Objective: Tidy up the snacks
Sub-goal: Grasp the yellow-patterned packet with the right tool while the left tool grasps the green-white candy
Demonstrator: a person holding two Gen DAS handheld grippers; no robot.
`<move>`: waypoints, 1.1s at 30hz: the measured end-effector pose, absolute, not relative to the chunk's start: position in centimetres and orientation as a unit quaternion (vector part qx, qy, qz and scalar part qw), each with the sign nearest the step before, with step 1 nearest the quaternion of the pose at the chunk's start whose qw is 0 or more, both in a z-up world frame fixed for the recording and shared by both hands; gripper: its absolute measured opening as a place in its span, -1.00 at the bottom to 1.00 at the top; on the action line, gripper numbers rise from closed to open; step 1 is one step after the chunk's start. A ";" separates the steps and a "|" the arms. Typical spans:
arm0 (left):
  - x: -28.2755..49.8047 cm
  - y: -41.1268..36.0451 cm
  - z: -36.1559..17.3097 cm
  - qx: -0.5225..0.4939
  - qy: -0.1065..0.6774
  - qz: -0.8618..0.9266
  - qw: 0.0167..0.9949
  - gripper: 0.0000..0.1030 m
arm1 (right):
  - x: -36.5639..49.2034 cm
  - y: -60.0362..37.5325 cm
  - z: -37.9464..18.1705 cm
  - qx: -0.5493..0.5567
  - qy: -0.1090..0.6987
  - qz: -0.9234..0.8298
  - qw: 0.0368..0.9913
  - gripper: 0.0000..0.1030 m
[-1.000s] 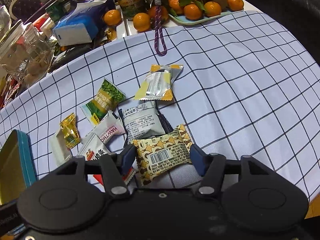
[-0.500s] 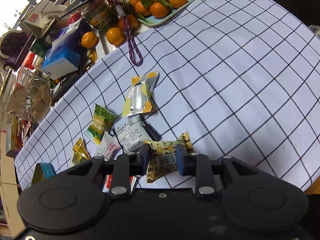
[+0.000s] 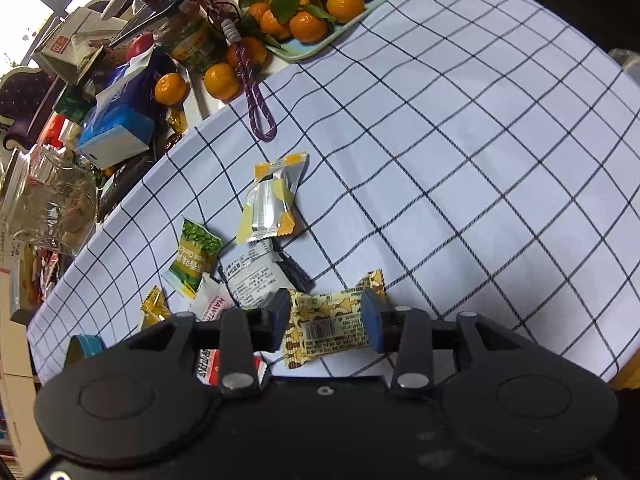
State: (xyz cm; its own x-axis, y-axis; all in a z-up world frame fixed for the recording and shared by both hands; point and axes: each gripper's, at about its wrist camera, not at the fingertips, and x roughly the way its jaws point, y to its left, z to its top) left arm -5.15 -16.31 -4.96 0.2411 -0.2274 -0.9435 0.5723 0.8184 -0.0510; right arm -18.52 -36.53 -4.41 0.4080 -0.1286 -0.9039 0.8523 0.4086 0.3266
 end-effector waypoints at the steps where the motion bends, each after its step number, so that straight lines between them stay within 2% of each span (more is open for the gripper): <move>1: -5.2 -16.4 -5.0 0.157 0.557 -0.259 0.773 -0.05 | -18.3 -36.4 -4.5 0.418 0.429 -0.341 0.725 0.03; 9: -4.8 -16.6 -5.5 0.148 0.563 -0.253 0.773 0.05 | -17.4 -35.5 -5.5 0.390 0.455 -0.343 0.723 0.15; 14: -4.0 -16.7 -5.8 0.127 0.579 -0.247 0.767 0.10 | -16.9 -34.6 -5.8 0.349 0.463 -0.350 0.736 0.30; 21: -3.9 -16.8 -5.9 0.122 0.587 -0.251 0.760 0.11 | -16.2 -33.7 -6.3 0.305 0.479 -0.351 0.745 0.31; 23: -3.8 -16.6 -5.9 0.114 0.590 -0.251 0.759 0.07 | -16.0 -33.4 -6.4 0.289 0.489 -0.346 0.747 0.25; 24: -3.8 -16.5 -5.9 0.110 0.591 -0.251 0.759 -0.03 | -15.9 -33.3 -6.4 0.282 0.492 -0.347 0.747 0.21; 28: -3.7 -16.0 -5.7 0.096 0.594 -0.255 0.757 -0.16 | -16.7 -33.9 -6.1 0.305 0.480 -0.362 0.739 -0.06; 30: -3.7 -15.7 -5.5 0.090 0.595 -0.259 0.756 -0.24 | -17.0 -34.5 -6.0 0.328 0.477 -0.359 0.732 -0.08; 33: -3.9 -15.1 -4.9 0.085 0.591 -0.261 0.758 -0.26 | -17.7 -35.1 -5.3 0.353 0.460 -0.363 0.729 -0.09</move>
